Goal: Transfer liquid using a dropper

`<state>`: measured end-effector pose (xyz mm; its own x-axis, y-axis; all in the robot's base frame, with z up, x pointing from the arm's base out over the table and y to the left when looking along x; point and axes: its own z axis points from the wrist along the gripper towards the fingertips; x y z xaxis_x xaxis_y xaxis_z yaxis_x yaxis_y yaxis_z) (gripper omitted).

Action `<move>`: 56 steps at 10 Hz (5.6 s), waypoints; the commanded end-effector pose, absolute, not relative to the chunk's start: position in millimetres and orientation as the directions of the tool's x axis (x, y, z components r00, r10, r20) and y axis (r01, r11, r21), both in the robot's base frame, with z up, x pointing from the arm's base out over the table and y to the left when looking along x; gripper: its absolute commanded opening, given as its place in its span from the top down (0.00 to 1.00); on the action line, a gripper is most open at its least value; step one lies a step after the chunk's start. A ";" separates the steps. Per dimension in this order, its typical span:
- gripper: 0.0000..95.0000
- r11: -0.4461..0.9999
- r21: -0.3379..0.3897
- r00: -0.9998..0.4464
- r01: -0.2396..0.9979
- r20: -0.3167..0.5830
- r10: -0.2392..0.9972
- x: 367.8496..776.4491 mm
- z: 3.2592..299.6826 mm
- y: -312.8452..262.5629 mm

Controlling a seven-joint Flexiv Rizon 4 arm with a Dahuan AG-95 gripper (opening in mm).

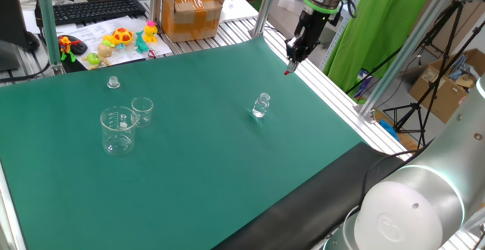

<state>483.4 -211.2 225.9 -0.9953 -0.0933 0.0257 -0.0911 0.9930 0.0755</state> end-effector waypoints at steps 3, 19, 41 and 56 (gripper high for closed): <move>1.00 0.993 0.076 -0.996 -0.089 0.020 -0.091 483.7 219.0 -211.0; 1.00 0.992 0.082 -0.995 -0.096 0.018 -0.097 481.2 196.7 -209.9; 1.00 0.991 0.078 -0.992 -0.112 0.046 -0.116 473.8 227.8 -221.4; 1.00 0.992 0.074 -0.995 -0.103 -0.007 -0.102 471.3 189.1 -205.3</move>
<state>472.2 -204.8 188.9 -0.9947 -0.1028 -0.0074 -0.1031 0.9920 0.0732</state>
